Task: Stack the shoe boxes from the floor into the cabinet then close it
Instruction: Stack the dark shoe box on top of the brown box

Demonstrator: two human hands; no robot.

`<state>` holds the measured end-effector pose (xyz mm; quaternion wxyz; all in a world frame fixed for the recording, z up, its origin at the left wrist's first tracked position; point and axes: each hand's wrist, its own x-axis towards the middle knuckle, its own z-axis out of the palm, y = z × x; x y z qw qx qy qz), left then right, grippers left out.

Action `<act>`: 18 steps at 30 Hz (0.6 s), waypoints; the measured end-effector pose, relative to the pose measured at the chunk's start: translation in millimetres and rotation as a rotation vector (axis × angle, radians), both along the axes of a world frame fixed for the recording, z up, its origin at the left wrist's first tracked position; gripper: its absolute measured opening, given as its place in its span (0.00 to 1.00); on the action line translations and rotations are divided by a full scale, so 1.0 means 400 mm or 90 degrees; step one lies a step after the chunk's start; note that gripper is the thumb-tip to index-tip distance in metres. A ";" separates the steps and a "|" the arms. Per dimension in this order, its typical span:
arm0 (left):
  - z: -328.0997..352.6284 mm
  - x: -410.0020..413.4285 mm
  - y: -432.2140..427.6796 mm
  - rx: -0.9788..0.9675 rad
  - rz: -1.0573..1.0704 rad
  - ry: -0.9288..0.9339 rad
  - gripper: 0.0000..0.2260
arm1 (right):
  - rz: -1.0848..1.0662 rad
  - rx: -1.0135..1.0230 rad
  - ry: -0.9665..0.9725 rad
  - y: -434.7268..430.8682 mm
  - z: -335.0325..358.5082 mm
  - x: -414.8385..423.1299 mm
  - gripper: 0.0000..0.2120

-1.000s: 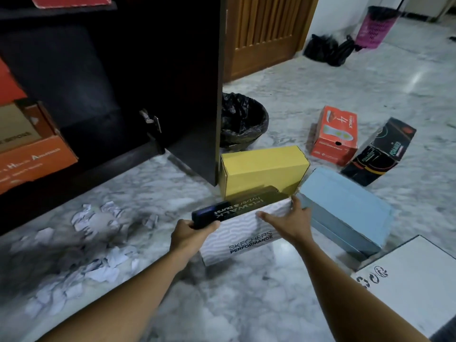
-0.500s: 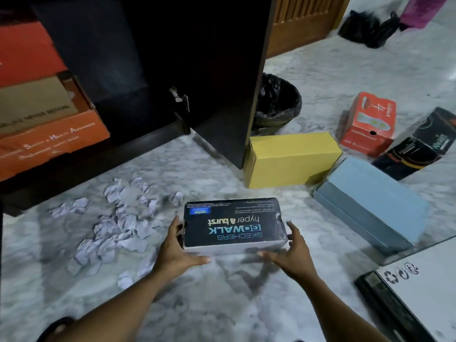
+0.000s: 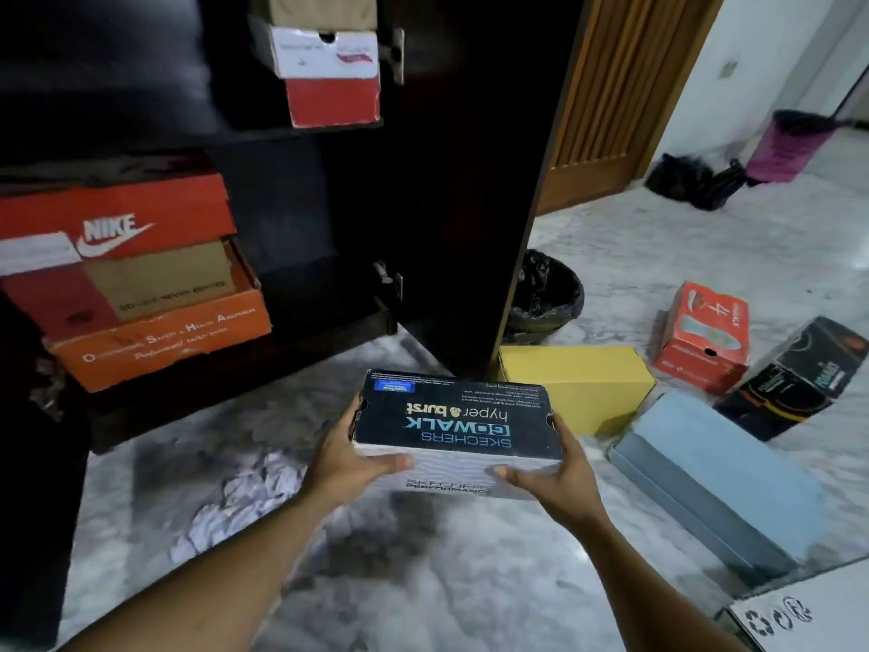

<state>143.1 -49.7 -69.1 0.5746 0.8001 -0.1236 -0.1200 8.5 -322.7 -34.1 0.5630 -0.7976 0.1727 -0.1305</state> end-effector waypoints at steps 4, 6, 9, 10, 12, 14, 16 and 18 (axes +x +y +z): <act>0.231 0.041 0.064 -0.051 0.063 -0.097 0.52 | 0.005 -0.060 -0.103 0.076 0.194 0.051 0.48; 0.347 0.065 0.107 -0.056 0.087 -0.146 0.58 | 0.013 -0.094 -0.129 0.114 0.285 0.070 0.58; 0.522 0.117 0.171 -0.089 0.102 -0.209 0.57 | 0.013 -0.121 -0.190 0.177 0.440 0.105 0.57; 0.579 0.134 0.190 -0.091 0.111 -0.226 0.57 | 0.009 -0.125 -0.215 0.194 0.489 0.121 0.55; 0.690 0.163 0.220 -0.104 0.123 -0.264 0.60 | 0.001 -0.137 -0.264 0.226 0.584 0.156 0.53; 0.788 0.205 0.242 -0.116 0.152 -0.307 0.60 | 0.000 -0.149 -0.312 0.248 0.668 0.200 0.50; 0.881 0.231 0.247 -0.121 0.182 -0.348 0.56 | -0.001 -0.164 -0.350 0.266 0.742 0.241 0.45; 0.959 0.273 0.241 -0.124 0.201 -0.392 0.51 | -0.021 -0.161 -0.391 0.280 0.798 0.289 0.42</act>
